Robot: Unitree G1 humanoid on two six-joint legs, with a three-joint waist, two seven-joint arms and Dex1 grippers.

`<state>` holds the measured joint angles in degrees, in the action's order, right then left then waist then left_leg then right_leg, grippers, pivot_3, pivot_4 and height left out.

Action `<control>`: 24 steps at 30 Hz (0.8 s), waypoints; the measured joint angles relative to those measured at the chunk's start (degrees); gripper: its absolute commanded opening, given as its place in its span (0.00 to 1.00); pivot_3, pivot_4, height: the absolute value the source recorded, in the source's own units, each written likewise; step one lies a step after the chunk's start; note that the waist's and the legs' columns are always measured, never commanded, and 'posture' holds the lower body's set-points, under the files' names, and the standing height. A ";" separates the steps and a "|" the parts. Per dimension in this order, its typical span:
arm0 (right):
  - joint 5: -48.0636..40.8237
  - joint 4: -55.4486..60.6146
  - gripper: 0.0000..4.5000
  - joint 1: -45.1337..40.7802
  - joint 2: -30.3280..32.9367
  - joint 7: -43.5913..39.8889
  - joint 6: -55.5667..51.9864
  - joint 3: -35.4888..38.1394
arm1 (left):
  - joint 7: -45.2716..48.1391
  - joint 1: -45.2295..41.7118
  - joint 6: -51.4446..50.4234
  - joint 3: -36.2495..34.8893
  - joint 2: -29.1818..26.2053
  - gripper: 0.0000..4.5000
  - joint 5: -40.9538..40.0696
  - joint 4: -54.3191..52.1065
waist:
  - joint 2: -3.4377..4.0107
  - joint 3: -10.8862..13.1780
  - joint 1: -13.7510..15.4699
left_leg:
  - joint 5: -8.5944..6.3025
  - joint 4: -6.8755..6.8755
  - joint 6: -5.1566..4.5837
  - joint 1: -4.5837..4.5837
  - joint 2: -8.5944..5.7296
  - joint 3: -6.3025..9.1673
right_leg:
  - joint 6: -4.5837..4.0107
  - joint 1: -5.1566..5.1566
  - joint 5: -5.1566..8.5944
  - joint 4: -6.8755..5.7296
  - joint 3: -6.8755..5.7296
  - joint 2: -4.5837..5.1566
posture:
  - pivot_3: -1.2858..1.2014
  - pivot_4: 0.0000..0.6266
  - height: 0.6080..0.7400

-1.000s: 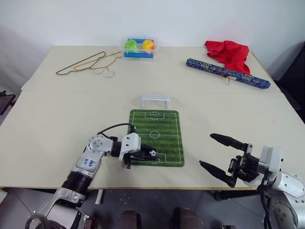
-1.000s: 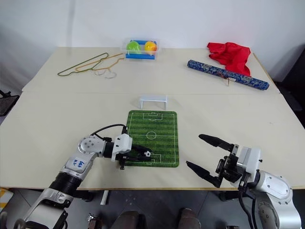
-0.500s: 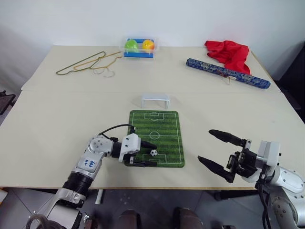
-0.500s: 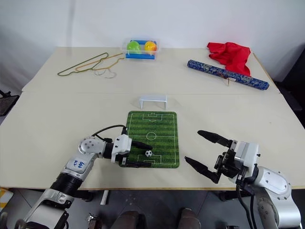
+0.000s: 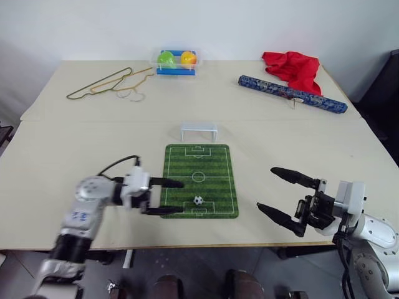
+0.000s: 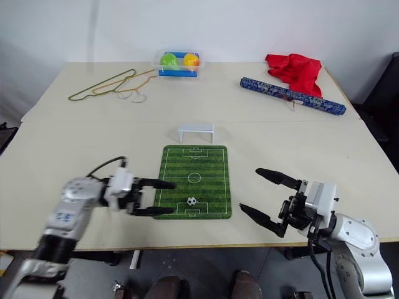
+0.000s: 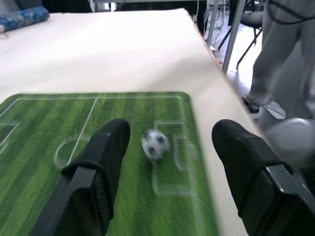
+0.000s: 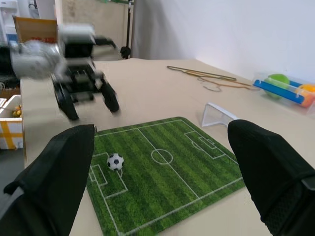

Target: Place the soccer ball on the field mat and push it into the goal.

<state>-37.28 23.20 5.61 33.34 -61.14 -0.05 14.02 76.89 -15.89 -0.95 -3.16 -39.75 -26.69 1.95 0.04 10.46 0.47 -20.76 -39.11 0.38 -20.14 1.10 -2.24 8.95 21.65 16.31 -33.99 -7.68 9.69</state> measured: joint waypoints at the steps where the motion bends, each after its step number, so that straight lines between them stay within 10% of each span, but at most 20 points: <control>1: -0.03 -0.54 1.00 0.16 0.14 -0.53 0.09 0.26 | -0.31 1.73 -1.12 -1.66 -1.76 0.71 -0.44 -1.55 | 0.02 0.01 -0.02 | -0.01 0.00 -0.01 0.01 -0.01 0.00 | 0.00 -0.02 0.00 0.01 0.02 0.00 | 0.52 0.24 1.00; 3: -0.08 -2.16 1.00 -0.06 0.47 -2.13 0.27 0.48 | -0.78 6.50 -2.86 -4.81 -3.83 0.71 -1.83 -5.51 | 0.02 0.01 0.32 | -0.04 -0.01 -0.05 0.00 -0.02 0.00 | 0.01 -0.04 -0.02 0.06 0.06 0.01 | 0.52 0.24 1.00; 13: 0.32 -16.74 1.00 -1.42 1.76 -15.10 9.62 2.93 | -5.28 23.29 -3.92 -1.31 2.71 0.01 -2.79 -18.98 | 0.10 0.05 1.02 | -0.10 -0.02 -0.05 0.00 -0.03 -0.01 | 0.00 -0.07 -0.03 0.11 0.06 0.00 | 0.52 0.24 1.00; 24: -0.02 -34.01 1.00 -1.37 1.81 -26.93 21.19 4.78 | -12.29 13.54 -4.83 10.28 8.76 0.01 4.30 -16.61 | 0.18 0.00 0.94 | -0.09 -0.07 -0.04 0.06 -0.04 -0.05 | 0.00 -0.11 -0.04 0.09 0.08 -0.02 | 0.52 0.24 1.00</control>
<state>-37.29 -10.82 4.24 35.15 -88.07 21.14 18.80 64.61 -2.35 -5.77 7.12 -30.99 -22.39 -14.66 0.22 10.46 1.41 -20.85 -39.18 0.34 -20.09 1.06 -2.29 8.95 21.53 16.27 -33.90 -7.60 9.68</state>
